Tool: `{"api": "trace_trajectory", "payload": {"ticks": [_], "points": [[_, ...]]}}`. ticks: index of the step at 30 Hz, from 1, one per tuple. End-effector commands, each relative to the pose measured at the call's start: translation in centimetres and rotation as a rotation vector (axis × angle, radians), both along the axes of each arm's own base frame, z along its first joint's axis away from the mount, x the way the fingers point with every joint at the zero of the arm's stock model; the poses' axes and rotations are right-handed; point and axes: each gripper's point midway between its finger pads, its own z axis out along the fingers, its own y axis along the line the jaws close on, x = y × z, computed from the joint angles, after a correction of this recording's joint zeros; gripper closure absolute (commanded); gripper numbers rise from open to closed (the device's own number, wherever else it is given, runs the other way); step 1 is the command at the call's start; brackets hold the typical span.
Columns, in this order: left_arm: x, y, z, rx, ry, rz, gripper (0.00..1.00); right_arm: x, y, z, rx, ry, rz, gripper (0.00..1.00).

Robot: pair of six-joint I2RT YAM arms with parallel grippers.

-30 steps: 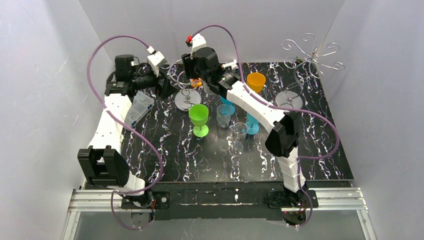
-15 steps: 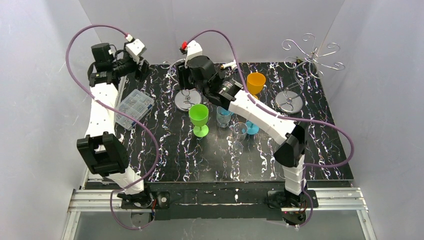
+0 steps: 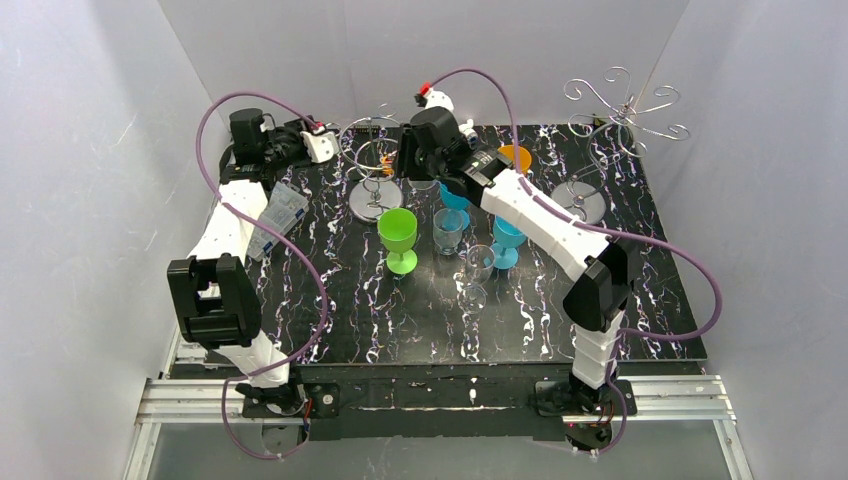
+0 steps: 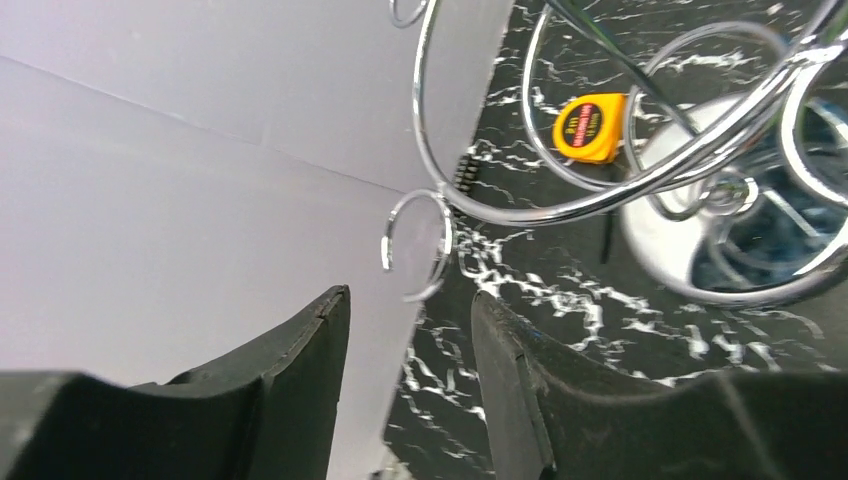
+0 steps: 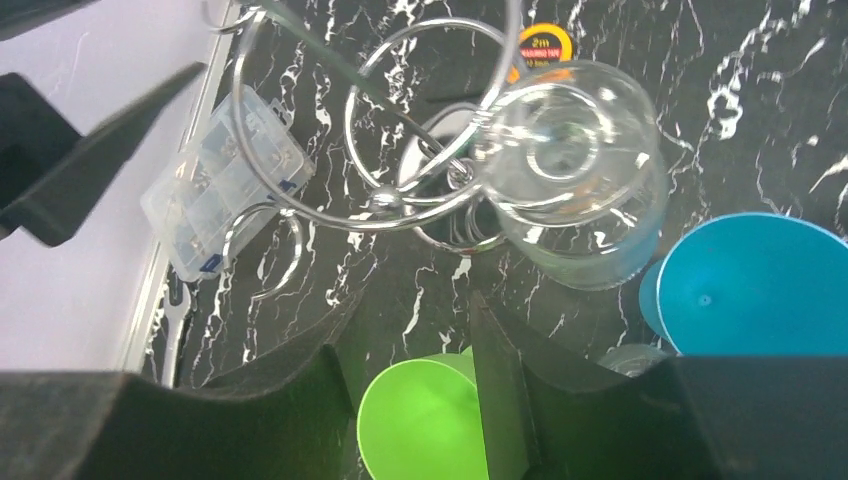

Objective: Place the wine glass upside down on the wine glass rack
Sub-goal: Adjust the wine rack at the center of the board.

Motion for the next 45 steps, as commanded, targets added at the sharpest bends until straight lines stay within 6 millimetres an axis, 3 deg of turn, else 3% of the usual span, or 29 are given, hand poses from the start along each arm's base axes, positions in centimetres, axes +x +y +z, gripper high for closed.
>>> {"api": "trace_trajectory", "payload": {"ticks": [1,8,18,36,40,45], "points": [[0.2,-0.7,2.6,0.076,-0.156,-0.048,0.56,-0.5,0.8,2.9,0.181,0.043,0.030,0.50],[0.0,-1.5,1.4,0.114,-0.166,-0.082,0.63,0.2,2.5,3.0,0.283,0.071,0.044,0.52],[0.0,-2.0,1.6,0.093,-0.154,-0.083,0.76,1.8,3.4,2.0,0.297,0.078,-0.002,0.55],[-0.4,-2.0,0.9,0.084,-0.115,-0.078,0.91,4.4,2.9,1.9,0.282,0.012,-0.100,0.65],[-0.6,-1.7,0.1,0.121,-0.072,-0.082,0.84,4.6,2.8,1.9,0.267,0.001,-0.110,0.66],[-0.7,-1.0,-0.5,0.162,-0.049,-0.082,0.53,4.8,2.6,1.8,0.258,-0.004,-0.119,0.67]]}}
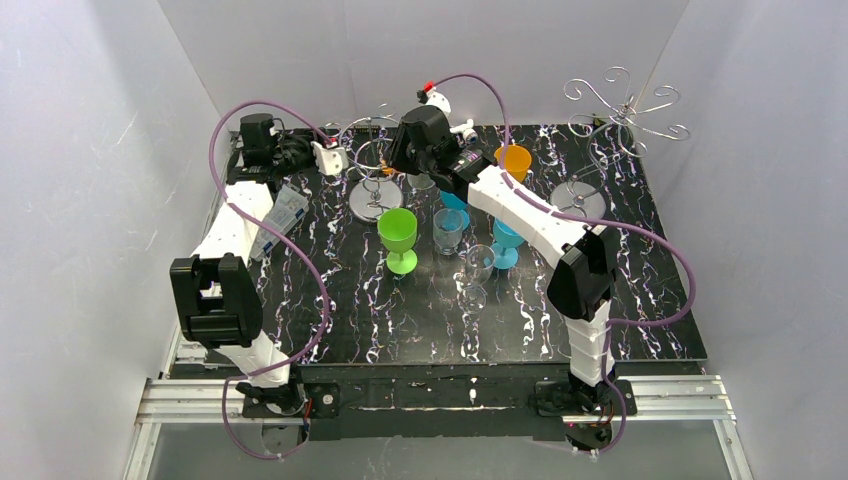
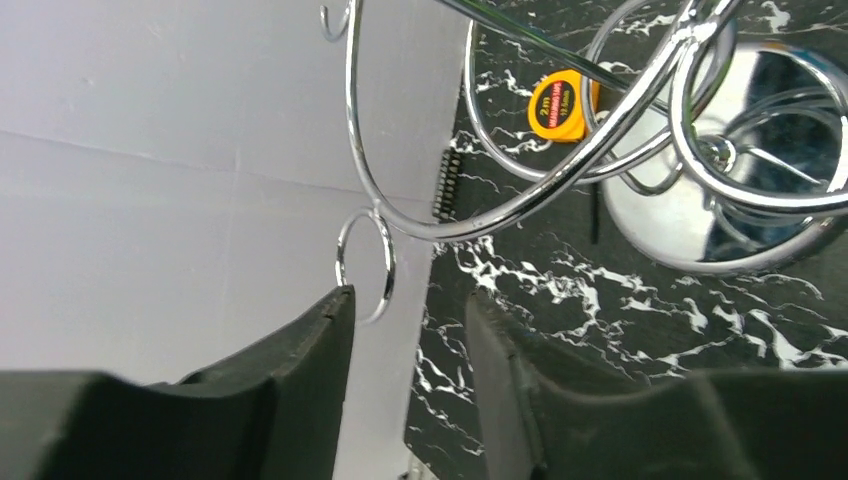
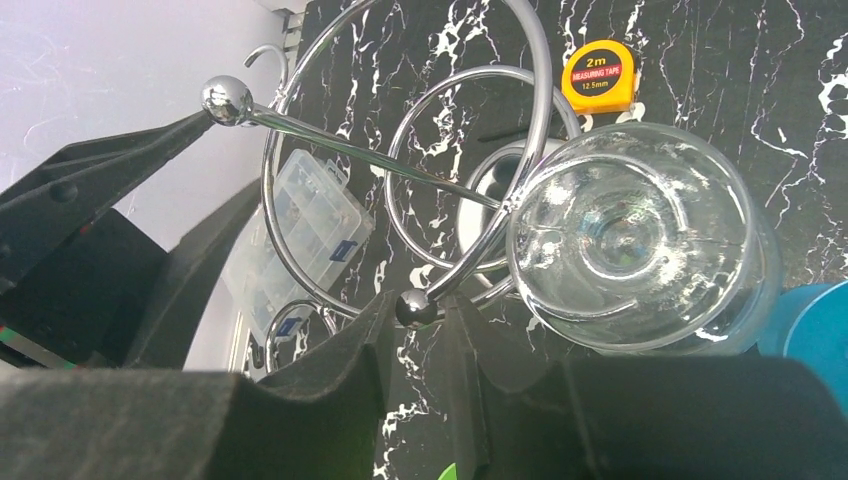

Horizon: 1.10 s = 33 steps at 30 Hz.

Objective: Place the wine glass upside down on the wine glass rack
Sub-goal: Adjust the wine rack at the center of the board.

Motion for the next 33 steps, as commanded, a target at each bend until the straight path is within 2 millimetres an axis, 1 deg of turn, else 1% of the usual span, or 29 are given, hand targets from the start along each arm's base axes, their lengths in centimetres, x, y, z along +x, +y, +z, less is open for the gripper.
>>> {"api": "trace_trajectory", "payload": {"ticks": [1,4,5,7,12,16,17,18,20,25,33], "points": [[-0.4,0.6,0.6,0.044,0.001,-0.010,0.49,1.0,0.1,3.3,0.044,-0.079,-0.032,0.68],[0.3,1.1,0.3,0.059,-0.029,0.003,0.46,1.1,-0.1,3.3,0.037,-0.087,-0.040,0.69],[0.7,1.2,0.1,0.059,-0.045,0.008,0.46,1.1,-0.2,3.4,0.037,-0.089,-0.041,0.69],[1.5,1.2,0.5,0.046,-0.089,0.016,0.49,1.2,-0.3,3.4,0.036,-0.093,-0.046,0.70],[3.5,1.0,0.0,0.080,-0.109,0.030,0.67,1.4,-0.5,3.5,0.036,-0.097,-0.051,0.72],[4.0,0.9,0.6,0.063,-0.112,0.039,0.88,1.5,-0.6,3.5,0.035,-0.098,-0.056,0.74],[3.7,-0.5,0.7,0.057,-0.112,0.011,0.92,1.7,-0.7,3.4,0.035,-0.098,-0.058,0.74],[3.5,-1.0,0.9,0.054,-0.115,-0.002,0.96,1.8,-0.9,3.4,0.034,-0.098,-0.060,0.75],[3.1,-1.3,0.8,0.051,-0.113,-0.014,1.00,2.1,-1.1,3.4,0.033,-0.099,-0.066,0.76],[1.6,-1.7,0.8,0.031,-0.099,-0.032,1.00,2.9,-2.3,3.4,0.030,-0.099,-0.088,0.78],[-1.3,-2.1,-0.1,0.042,-0.089,-0.070,1.00,3.6,-3.7,3.3,-0.002,-0.106,-0.103,0.81]]}}
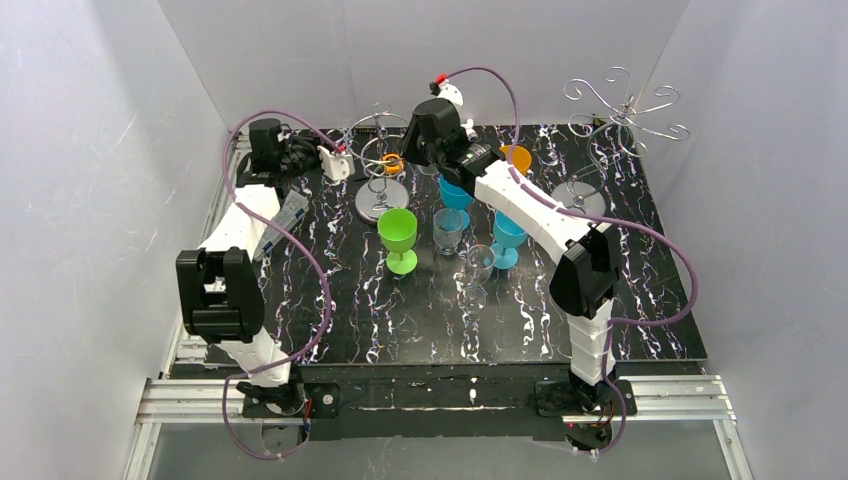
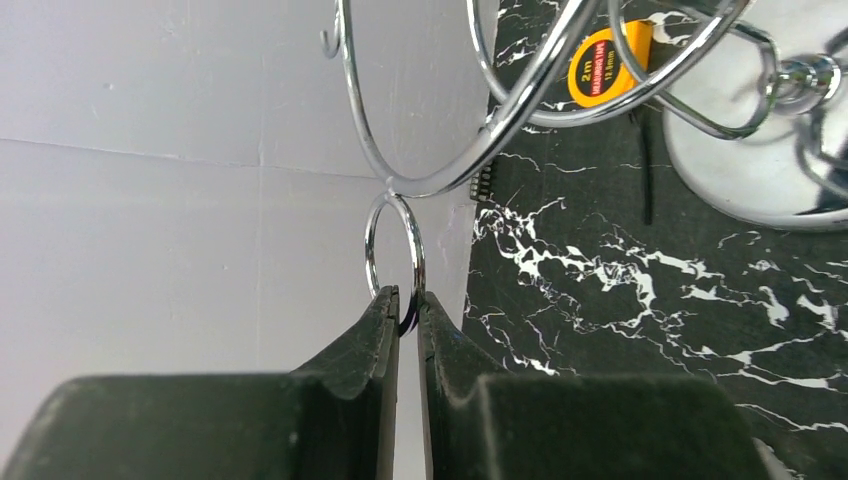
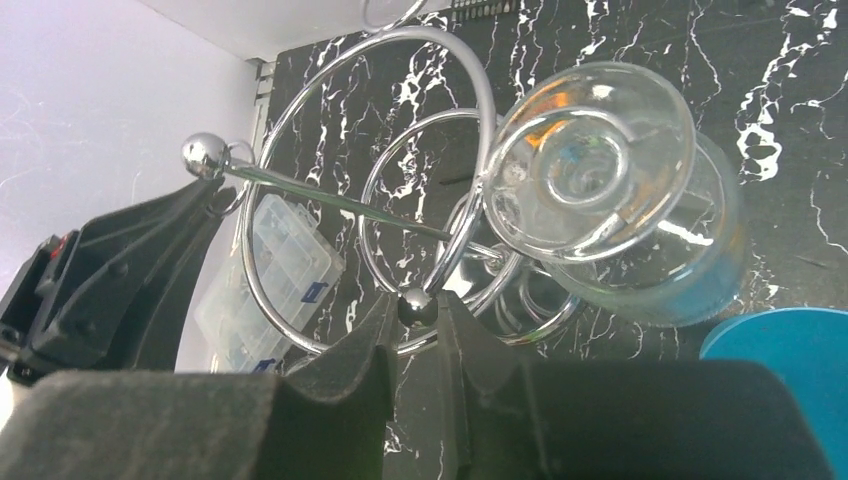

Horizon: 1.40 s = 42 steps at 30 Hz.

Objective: Place the wine glass upside down on the wine glass rack
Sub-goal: Adjust the wine rack at the center of the board.

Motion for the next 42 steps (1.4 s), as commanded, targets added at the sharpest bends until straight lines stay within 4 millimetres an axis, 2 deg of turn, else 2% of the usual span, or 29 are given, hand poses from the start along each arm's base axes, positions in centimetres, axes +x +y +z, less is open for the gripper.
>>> {"api": "trace_trajectory", "payload": {"ticks": [1,7,14,23,34,37,42], "points": [[-3.5,-2.2,1.2,-0.046,0.013,-0.096,1.00,1.1,-1.5,2.8,0.012,-0.068,-0.036,0.81],[-5.6,-3.1,1.2,-0.063,0.019,-0.132,1.00,1.7,-2.9,2.7,-0.002,-0.072,-0.056,0.82],[-7.4,-5.2,1.7,-0.099,0.036,-0.174,1.00,2.6,-3.9,2.5,-0.019,-0.072,-0.063,0.82],[-9.0,-6.4,1.1,-0.108,0.065,-0.197,1.00,3.2,-4.2,2.3,-0.075,-0.086,-0.037,0.83],[-13.0,-7.6,0.3,-0.111,0.127,-0.246,0.99,3.2,-3.3,2.1,-0.111,-0.093,0.033,0.83],[-13.3,-7.7,0.7,-0.139,0.155,-0.231,0.89,2.9,-3.5,2.1,-0.112,-0.091,0.035,0.77],[-13.4,-7.3,1.2,-0.153,0.185,-0.195,0.63,2.5,-3.8,2.1,-0.121,-0.089,0.037,0.72]]}}
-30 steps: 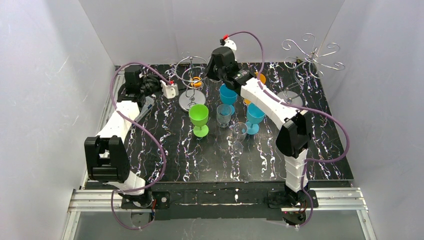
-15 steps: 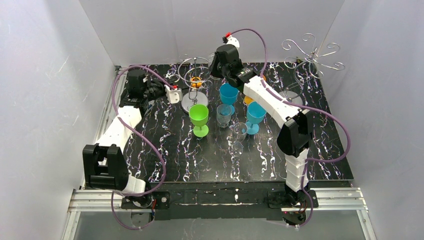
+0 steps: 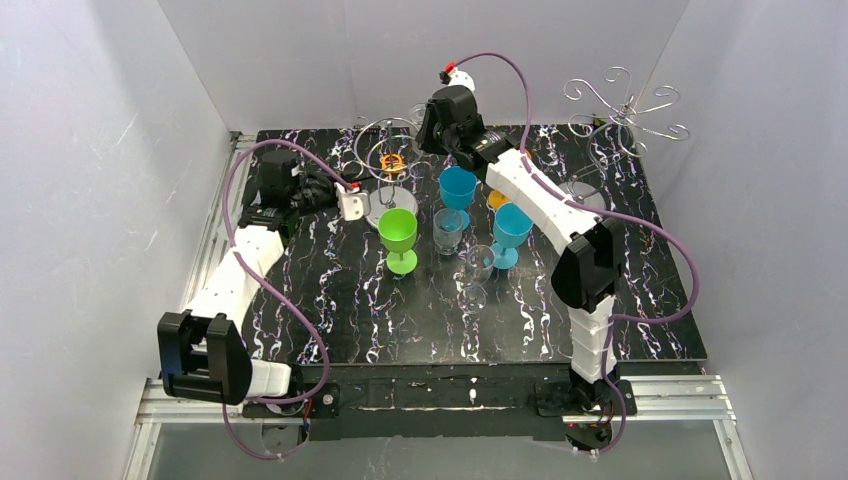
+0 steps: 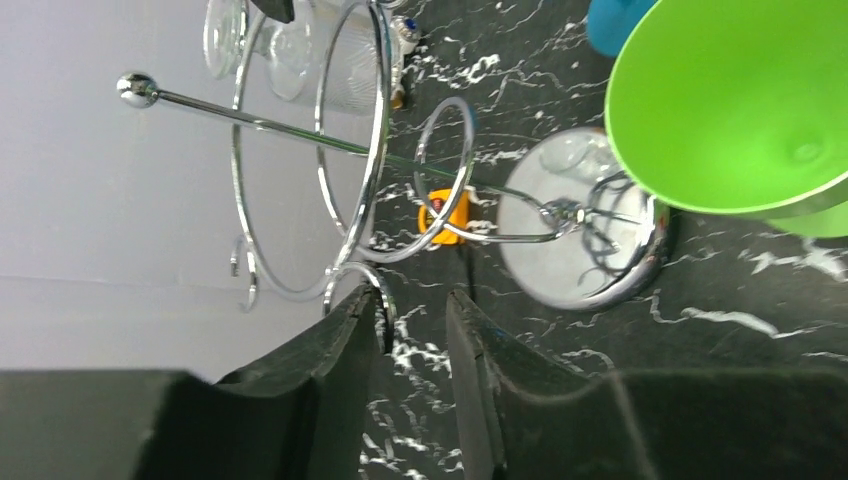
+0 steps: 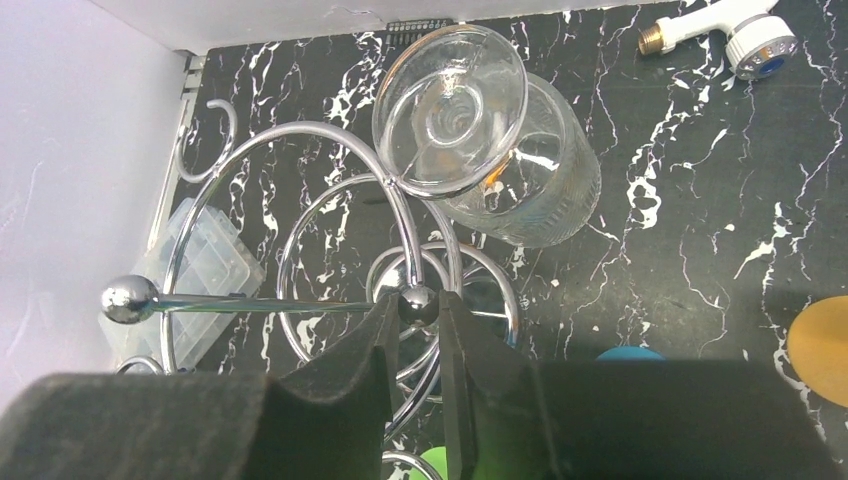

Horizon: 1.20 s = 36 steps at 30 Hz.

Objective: Place the wine glass upside down on the wine glass rack
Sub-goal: Adjust the wine rack at the center of the board, then pick up the wine glass at the center of the board.

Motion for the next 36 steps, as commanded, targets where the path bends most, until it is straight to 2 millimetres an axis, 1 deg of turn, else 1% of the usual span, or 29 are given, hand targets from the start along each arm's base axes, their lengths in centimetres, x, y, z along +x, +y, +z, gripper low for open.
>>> {"api": "trace_trajectory", "payload": {"ticks": [1,3,4,6,9,12,13,14,16,17,19,21,25,28,30,32,34,36], "points": [[-1.7,-0.4,1.1,-0.035,0.048,-0.015,0.57,-0.2,-0.2,2.3,0.021,-0.046,0.007,0.72],[-1.9,-0.3,1.3,-0.032,0.054,-0.004,0.45,-0.2,-0.4,2.3,0.016,-0.043,0.000,0.70],[-2.0,-0.1,1.4,-0.032,0.062,0.005,0.40,-0.3,-0.5,2.4,0.015,-0.044,-0.002,0.67],[-1.8,0.2,2.0,-0.045,0.084,0.042,0.33,-0.5,-0.7,2.6,0.013,-0.047,-0.001,0.62],[-1.1,1.3,3.4,-0.092,0.111,0.133,0.30,-0.9,-1.0,3.0,0.006,-0.052,0.008,0.56],[-0.6,2.9,4.5,-0.159,0.160,0.215,0.28,-1.5,-1.3,3.2,-0.006,-0.050,0.019,0.51],[-0.5,3.4,4.8,-0.179,0.178,0.239,0.25,-1.8,-1.4,3.3,-0.009,-0.050,0.022,0.48],[-0.4,4.0,5.2,-0.200,0.193,0.260,0.20,-2.1,-1.6,3.3,-0.013,-0.050,0.025,0.43],[-0.5,5.0,5.9,-0.233,0.238,0.287,0.04,-2.6,-2.0,3.5,-0.022,-0.057,0.028,0.38],[-0.7,5.6,6.1,-0.250,0.269,0.301,0.02,-2.9,-2.1,3.7,-0.026,-0.060,0.031,0.36],[-0.6,7.4,6.7,-0.307,0.324,0.360,0.02,-3.7,-2.4,4.0,-0.033,-0.066,0.039,0.34],[-0.6,8.7,7.1,-0.359,0.361,0.414,0.02,-4.7,-2.9,4.6,-0.038,-0.077,0.044,0.32],[-0.9,10.7,8.1,-0.448,0.392,0.539,0.02,-7.7,-4.2,5.9,-0.061,-0.111,0.050,0.32],[-1.5,12.1,8.3,-0.500,0.430,0.672,0.02,-10.5,-5.5,6.3,-0.081,-0.123,0.057,0.36],[-2.0,12.9,8.4,-0.519,0.454,0.747,0.02,-12.3,-6.0,5.4,-0.105,-0.117,0.072,0.41],[-2.6,13.5,8.4,-0.543,0.486,0.816,0.02,-13.7,-6.1,3.6,-0.145,-0.089,0.091,0.46],[-3.2,13.7,8.3,-0.568,0.540,0.863,0.02,-14.6,-6.2,1.2,-0.195,-0.045,0.113,0.49],[-3.8,13.6,8.0,-0.588,0.595,0.891,0.02,-15.0,-6.0,-0.9,-0.231,-0.010,0.136,0.52]]}}
